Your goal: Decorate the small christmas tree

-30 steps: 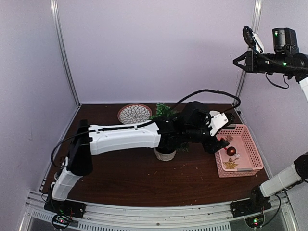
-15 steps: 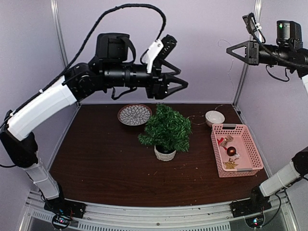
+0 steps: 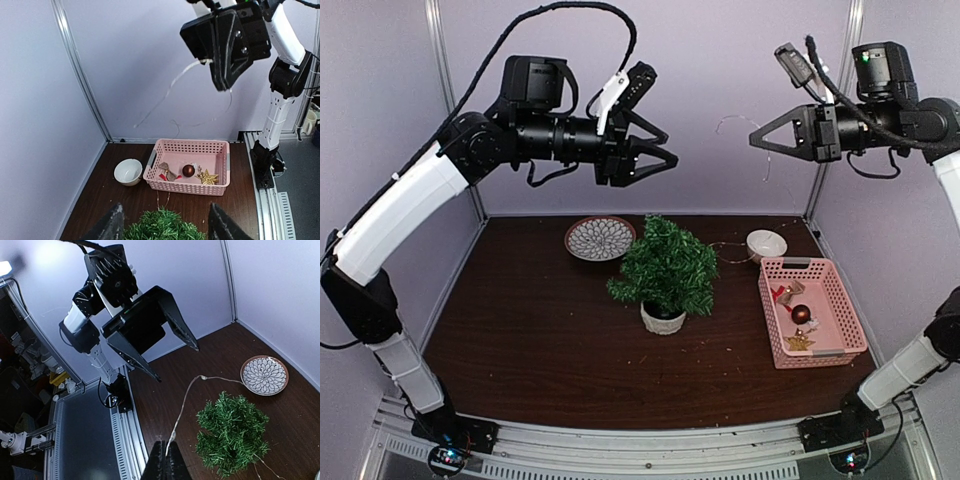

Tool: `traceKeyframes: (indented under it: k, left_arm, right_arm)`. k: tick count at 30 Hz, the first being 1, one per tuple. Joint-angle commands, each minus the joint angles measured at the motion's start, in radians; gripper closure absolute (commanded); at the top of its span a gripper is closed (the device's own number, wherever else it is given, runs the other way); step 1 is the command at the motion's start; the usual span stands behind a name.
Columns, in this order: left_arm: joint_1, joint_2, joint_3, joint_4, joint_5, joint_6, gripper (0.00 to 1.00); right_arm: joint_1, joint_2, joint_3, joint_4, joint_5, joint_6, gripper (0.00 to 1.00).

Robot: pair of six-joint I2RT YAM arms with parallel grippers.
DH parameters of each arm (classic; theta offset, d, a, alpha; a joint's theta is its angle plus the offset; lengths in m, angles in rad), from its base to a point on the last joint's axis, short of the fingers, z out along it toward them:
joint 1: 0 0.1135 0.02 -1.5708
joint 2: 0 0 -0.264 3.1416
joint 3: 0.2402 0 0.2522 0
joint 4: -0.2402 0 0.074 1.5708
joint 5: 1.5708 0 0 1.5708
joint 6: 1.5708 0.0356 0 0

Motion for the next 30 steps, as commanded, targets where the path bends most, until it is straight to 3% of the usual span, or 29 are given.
traceKeyframes:
  k: [1,11,23,27,30]
  left_arm:
    - [-0.011,0.033,0.050,0.061,0.097,0.035,0.42]
    - [-0.069,0.083,0.121,0.102,0.066,0.054,0.42]
    - [-0.100,0.132,0.157,0.132,0.052,0.034,0.62]
    - [-0.101,0.136,0.157,0.129,0.039,0.031,0.77]
    - [-0.100,0.133,0.165,0.127,0.022,0.030,1.00]
  right_arm:
    - [0.049,0.017,0.018,-0.075,-0.011,-0.015,1.00]
    - [0.107,0.049,0.027,-0.095,0.007,-0.025,1.00]
    - [0.134,0.071,0.052,-0.114,0.024,-0.031,1.00]
    - [0.137,0.075,0.062,-0.119,0.026,-0.036,1.00]
    - [0.137,0.074,0.058,-0.113,0.032,-0.039,1.00]
